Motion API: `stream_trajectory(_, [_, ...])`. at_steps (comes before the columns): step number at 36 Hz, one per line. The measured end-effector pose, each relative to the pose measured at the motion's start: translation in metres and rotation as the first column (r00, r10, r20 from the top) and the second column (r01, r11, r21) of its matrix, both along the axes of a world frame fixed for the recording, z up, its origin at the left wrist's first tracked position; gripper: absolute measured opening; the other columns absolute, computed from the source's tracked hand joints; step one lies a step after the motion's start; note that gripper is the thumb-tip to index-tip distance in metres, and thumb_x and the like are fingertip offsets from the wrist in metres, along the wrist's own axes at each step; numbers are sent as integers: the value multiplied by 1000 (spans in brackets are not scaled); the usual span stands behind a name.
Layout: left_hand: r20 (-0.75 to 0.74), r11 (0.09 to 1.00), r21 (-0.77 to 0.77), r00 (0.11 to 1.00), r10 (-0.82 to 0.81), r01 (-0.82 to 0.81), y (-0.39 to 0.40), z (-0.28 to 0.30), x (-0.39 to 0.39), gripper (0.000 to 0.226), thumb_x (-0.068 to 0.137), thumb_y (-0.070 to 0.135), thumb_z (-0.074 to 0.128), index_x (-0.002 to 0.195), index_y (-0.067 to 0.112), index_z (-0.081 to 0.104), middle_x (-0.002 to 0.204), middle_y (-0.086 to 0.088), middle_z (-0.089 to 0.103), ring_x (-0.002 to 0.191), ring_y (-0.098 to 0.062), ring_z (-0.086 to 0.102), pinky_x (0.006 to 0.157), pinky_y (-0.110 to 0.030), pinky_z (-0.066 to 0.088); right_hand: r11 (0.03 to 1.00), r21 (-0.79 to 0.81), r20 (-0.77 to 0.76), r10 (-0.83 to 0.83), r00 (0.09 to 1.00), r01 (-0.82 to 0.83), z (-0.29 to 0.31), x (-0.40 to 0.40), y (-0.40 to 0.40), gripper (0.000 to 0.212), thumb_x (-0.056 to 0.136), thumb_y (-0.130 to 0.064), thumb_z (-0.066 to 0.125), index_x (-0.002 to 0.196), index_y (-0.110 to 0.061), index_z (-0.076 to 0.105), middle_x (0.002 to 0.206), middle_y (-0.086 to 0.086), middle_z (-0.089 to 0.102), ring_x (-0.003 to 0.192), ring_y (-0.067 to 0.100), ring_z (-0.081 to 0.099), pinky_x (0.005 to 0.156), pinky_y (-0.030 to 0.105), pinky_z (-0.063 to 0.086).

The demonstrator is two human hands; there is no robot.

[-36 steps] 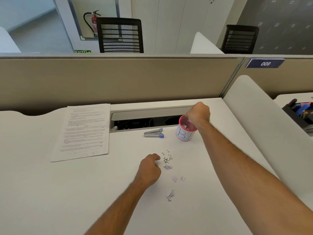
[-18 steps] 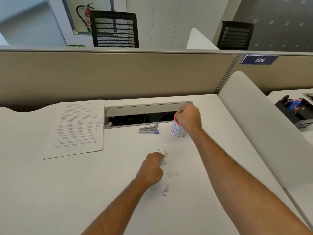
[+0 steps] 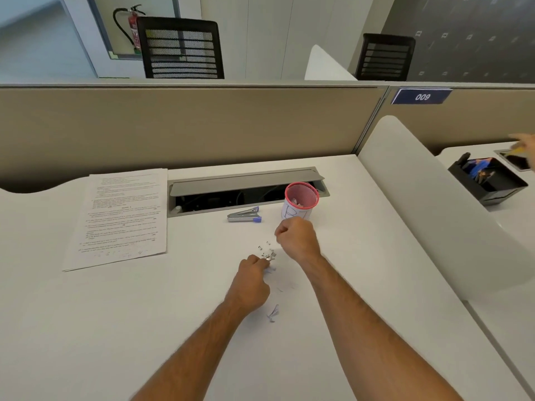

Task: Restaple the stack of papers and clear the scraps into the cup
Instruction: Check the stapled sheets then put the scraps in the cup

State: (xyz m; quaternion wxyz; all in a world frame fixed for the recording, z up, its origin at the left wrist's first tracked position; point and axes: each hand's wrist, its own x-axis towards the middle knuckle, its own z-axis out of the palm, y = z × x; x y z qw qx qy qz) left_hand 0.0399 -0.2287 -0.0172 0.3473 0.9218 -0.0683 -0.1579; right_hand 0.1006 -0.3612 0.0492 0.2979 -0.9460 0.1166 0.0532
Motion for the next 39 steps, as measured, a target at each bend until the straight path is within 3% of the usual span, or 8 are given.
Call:
stream_trajectory(6, [16,1000,11,999,-28,28,3,1,-7,57,89,-7,49,142,14,57,140,-7,54,130,-25,46,108,-23,36,997,-74,-201,-20,979,5,-20,-41,-13,37,89,-6,58,121,-17,71,127,5,67,115,26,63,90,29,53])
stream_trajectory(10, [18,999,13,999,-45,45,2,5,-16,55,90,-6,50,140,14,59,139,-6,56,129,-23,48,108,-25,38,996,-62,-252,54,966,-72,-36,-67,-13,47,91,-10,55,134,-25,60,134,12,48,129,31,45,97,34,48])
stream_trajectory(16, [-17,998,-26,998,-58,58,3,11,-29,48,85,-3,57,129,13,67,124,-7,63,112,-24,58,90,-26,47,982,57,-150,188,971,-182,-45,-90,-7,41,91,1,53,122,-21,70,120,10,53,114,26,56,88,25,49])
stream_trajectory(20, [-43,998,-38,998,-46,44,6,11,-38,33,84,-2,55,109,10,73,104,-5,68,90,-19,59,77,-31,49,964,126,-172,252,952,-232,-37,-99,-5,29,93,-4,58,116,-12,72,108,6,64,101,21,63,88,28,52])
stream_trajectory(25, [-68,999,-41,997,29,-32,12,12,-44,33,84,-7,45,96,7,71,95,-6,72,82,-20,62,70,-24,49,969,111,-204,239,949,-220,-36,-110,-6,45,86,6,48,120,-13,70,118,4,68,109,19,64,93,27,52])
stream_trajectory(29, [-80,996,-40,994,79,-83,17,12,-45,28,86,-7,48,95,9,69,95,-6,72,87,-24,67,75,-30,54,985,16,-184,173,968,-173,-41,-118,-8,45,83,-11,64,126,-22,62,121,5,55,117,25,55,90,36,53])
stream_trajectory(34, [-134,990,-81,986,101,-113,16,17,-48,31,87,-4,47,105,13,66,96,-1,72,91,-20,68,79,-23,54,986,65,-278,163,947,-150,-45,-133,0,94,60,-37,87,142,-32,41,126,3,35,122,23,41,87,32,52])
stream_trajectory(39, [-154,989,-68,981,119,-130,13,23,-48,30,90,3,55,117,15,63,104,-2,72,92,-18,69,77,-27,59,987,75,-237,156,959,-143,-52,-134,13,88,58,-37,89,135,-32,47,122,2,33,117,22,45,85,30,54])
